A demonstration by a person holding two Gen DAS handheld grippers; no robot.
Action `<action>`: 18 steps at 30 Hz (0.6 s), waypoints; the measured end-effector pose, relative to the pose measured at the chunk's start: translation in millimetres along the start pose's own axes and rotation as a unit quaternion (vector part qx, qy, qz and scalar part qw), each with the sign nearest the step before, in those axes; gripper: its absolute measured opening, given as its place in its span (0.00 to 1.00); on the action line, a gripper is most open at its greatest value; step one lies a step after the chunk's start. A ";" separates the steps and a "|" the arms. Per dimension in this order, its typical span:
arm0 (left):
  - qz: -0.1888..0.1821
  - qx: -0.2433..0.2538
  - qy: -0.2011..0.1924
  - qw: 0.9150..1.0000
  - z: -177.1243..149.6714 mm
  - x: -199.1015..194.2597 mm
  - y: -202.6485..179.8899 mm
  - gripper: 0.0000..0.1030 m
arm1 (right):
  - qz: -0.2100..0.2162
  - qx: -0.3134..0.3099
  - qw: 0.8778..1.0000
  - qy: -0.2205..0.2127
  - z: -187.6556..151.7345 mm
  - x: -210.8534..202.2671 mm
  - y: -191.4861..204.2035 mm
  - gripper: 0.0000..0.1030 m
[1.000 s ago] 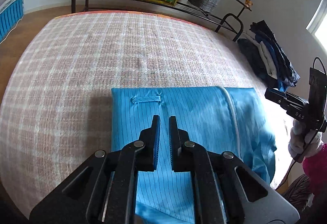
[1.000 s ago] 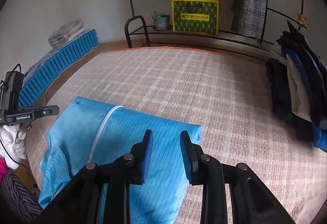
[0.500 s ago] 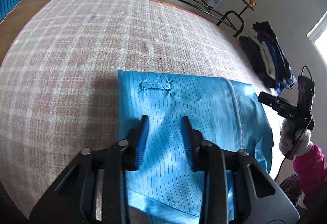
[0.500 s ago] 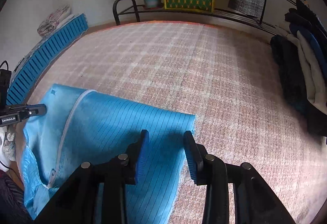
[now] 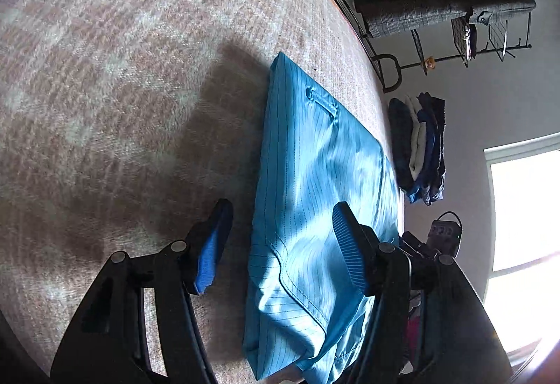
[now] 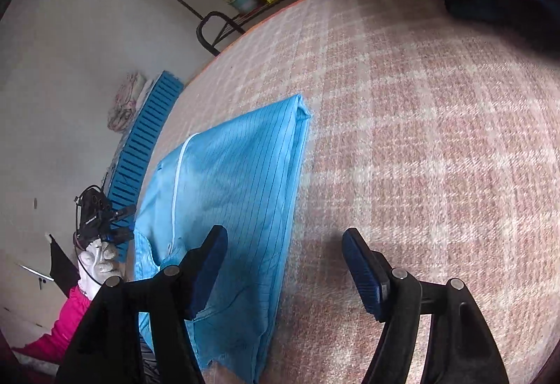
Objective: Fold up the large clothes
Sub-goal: 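Grasp the folded coat's end with both tools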
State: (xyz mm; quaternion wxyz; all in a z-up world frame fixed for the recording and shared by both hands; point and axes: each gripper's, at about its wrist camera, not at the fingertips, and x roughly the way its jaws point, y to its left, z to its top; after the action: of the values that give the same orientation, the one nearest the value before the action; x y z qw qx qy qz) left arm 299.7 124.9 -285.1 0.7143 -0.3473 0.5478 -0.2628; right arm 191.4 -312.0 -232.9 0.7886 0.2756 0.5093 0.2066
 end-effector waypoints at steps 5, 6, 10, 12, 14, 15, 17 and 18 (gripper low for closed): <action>-0.016 -0.025 0.016 0.999 7.5 10.2 3.8 0.38 | 0.036 0.006 0.999 0.007 0.9 14.7 1.9 0.57; -0.016 -0.026 0.014 0.999 8.5 12.7 2.9 0.36 | 0.044 0.011 0.999 0.013 1.9 19.6 1.9 0.51; -0.009 -0.004 0.018 1.000 12.1 21.2 -6.8 0.36 | 0.055 0.006 0.998 0.010 3.8 32.7 7.3 0.50; 0.001 0.005 0.016 1.000 13.7 24.4 -13.0 0.36 | 0.061 0.012 0.998 0.006 6.4 38.2 10.1 0.50; 0.020 0.022 0.015 0.999 13.7 27.9 -20.7 0.34 | 0.063 0.013 0.998 0.002 7.8 43.2 12.0 0.50; 0.034 0.029 0.011 0.999 12.7 29.1 -24.3 0.32 | 0.060 0.009 0.998 0.002 8.4 44.1 13.8 0.50; 0.062 0.051 0.004 0.997 9.4 32.4 -33.9 0.27 | 0.048 -0.003 0.999 0.002 6.8 45.0 20.1 0.50; 0.080 0.064 0.000 0.995 7.2 33.9 -39.4 0.24 | 0.038 -0.010 0.999 0.003 6.7 45.7 24.1 0.48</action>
State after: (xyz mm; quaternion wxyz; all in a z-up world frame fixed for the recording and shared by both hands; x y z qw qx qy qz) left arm 315.8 76.4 -273.4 0.7541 -0.2559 0.5556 -0.2389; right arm 214.5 -267.4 -246.7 0.7817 0.2860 0.4986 0.2420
